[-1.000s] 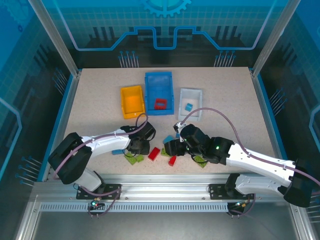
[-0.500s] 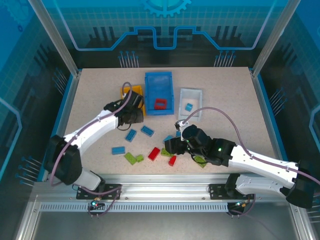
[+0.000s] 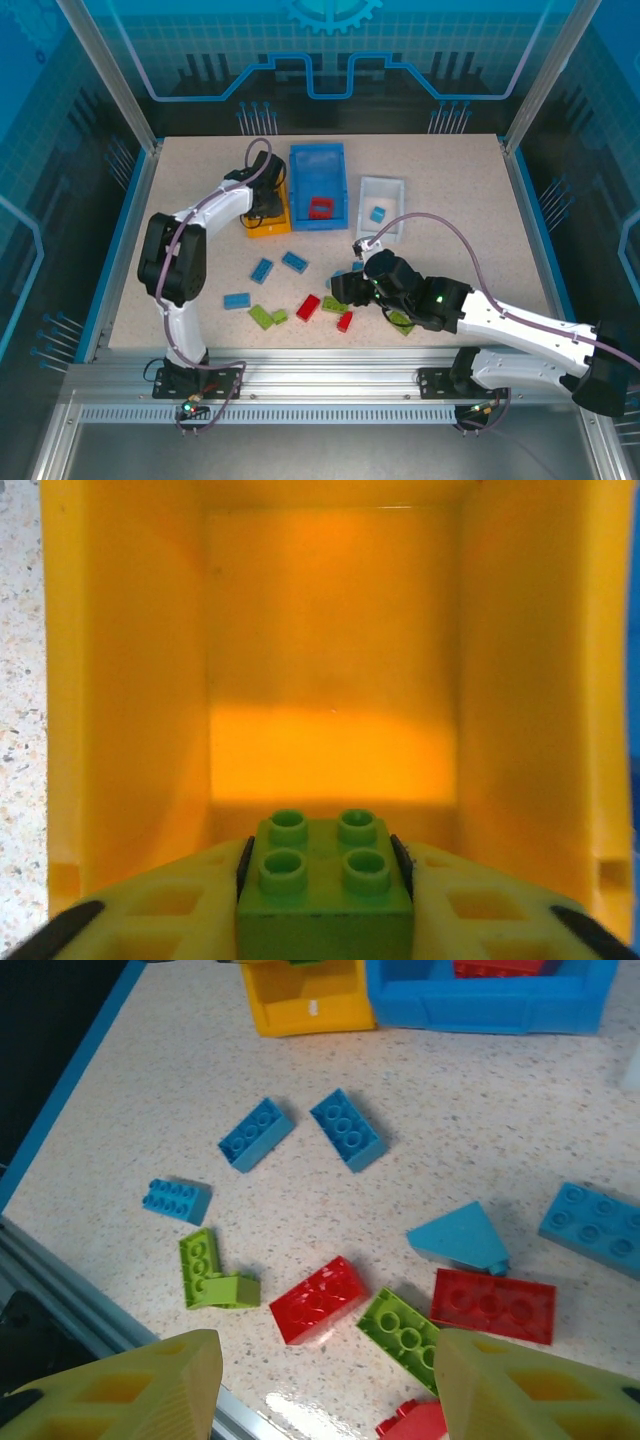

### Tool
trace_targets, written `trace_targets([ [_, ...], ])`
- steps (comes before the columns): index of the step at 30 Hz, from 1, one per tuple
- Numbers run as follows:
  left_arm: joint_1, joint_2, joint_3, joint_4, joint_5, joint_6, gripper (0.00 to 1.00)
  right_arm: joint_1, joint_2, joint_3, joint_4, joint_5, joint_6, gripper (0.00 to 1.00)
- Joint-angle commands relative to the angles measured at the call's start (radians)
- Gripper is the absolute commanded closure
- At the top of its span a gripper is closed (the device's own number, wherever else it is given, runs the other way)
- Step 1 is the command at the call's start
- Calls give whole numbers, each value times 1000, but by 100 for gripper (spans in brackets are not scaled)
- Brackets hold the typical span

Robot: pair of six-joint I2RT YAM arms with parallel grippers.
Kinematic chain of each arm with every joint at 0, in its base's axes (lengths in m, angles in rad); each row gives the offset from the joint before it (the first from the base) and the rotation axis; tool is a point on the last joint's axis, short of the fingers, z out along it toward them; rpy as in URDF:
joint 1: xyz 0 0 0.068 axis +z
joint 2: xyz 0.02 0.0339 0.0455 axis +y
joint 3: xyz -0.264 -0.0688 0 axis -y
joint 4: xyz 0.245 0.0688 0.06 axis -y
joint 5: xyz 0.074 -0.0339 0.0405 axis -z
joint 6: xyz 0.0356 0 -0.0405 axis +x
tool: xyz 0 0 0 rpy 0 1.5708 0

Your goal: Sort the legos into containers by color

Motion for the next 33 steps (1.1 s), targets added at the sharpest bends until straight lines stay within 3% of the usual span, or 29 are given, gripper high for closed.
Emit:
trace_targets([
  [1,2,-5,30,-44,34,11,47,-8,-33,9,-124,98,61,39],
  [7,-3,-119,7,-61,74,-7,39,-121,-86,15,-287,114,100,37],
  [12,-16,-269,-21,-81,108,-28,38,-255,-82,36,-409,66,118,37],
  [15,-62,-405,-86,-72,124,-44,36,-275,-5,71,-414,36,117,37],
  [20,-237,-676,-328,30,131,-105,31,-259,254,183,-398,10,155,33],
  [24,-344,-879,-547,132,161,-237,30,-268,383,253,-426,-11,334,39],
  [27,-421,-998,-679,190,156,-318,30,-268,405,229,-376,-20,585,41],
  [31,-484,-1108,-779,250,142,-318,30,-294,457,224,-331,-36,883,42],
  [33,-488,-1137,-795,254,149,-312,29,-322,500,248,-308,-62,946,42],
])
